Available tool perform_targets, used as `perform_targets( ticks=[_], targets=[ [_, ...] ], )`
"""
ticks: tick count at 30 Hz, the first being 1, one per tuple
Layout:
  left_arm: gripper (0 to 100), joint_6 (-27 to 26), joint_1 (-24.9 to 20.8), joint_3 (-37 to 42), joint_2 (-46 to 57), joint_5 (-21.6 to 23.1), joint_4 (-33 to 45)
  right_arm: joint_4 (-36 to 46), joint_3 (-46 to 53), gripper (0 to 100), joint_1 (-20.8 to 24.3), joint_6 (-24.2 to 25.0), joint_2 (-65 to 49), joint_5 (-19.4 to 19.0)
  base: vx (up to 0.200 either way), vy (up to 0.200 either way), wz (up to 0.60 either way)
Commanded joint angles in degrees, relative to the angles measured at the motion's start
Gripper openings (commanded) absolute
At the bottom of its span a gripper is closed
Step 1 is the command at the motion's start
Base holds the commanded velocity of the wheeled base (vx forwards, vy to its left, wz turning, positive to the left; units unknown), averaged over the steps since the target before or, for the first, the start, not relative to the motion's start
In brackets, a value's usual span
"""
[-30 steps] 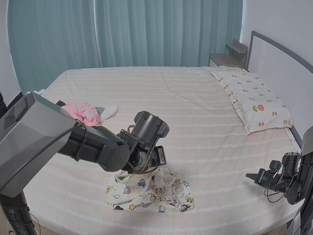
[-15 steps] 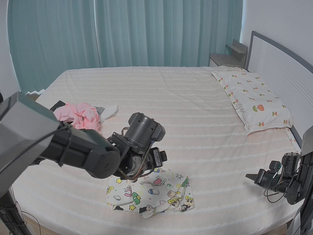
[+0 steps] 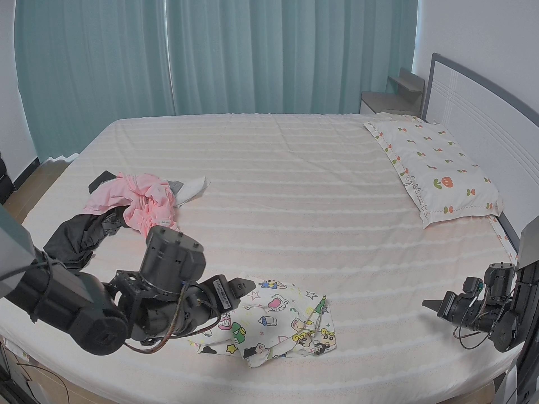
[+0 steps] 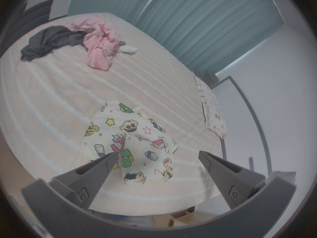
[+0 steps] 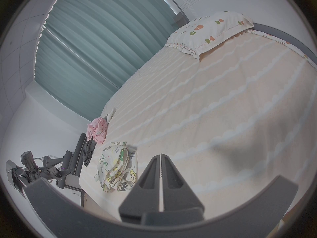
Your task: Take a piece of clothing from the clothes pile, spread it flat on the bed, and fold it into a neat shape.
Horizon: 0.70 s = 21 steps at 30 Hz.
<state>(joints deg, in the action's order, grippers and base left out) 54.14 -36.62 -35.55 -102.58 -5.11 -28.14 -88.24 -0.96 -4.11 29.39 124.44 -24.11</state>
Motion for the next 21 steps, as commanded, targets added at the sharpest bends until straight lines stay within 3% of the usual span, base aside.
perform_targets(
  ticks=[1, 7, 10, 21],
  targets=[
    [100, 2.81, 4.01, 5.75, 2.04, 3.79, -5.53, 0.34, 0.96, 0, 0.33, -0.04, 0.10, 0.03, 0.000, 0.000, 0.00],
    [100, 5.45, 8.14, 8.04, 1.33, 9.77, -10.71, 0.43, 0.96, 0, 0.42, 0.05, 0.01, -0.06, 0.000, 0.000, 0.00],
    [100, 5.54, 9.99, 9.62, 1.16, 12.84, -13.00, 0.43, 0.96, 0, 0.59, 0.05, 0.10, -0.06, 0.000, 0.200, 0.00],
    [100, 5.72, 10.60, 10.41, 0.98, 13.28, -14.05, 2.01, 0.96, 0, 2.88, 0.14, -0.34, 0.03, 0.000, 0.200, 0.00]
  ],
)
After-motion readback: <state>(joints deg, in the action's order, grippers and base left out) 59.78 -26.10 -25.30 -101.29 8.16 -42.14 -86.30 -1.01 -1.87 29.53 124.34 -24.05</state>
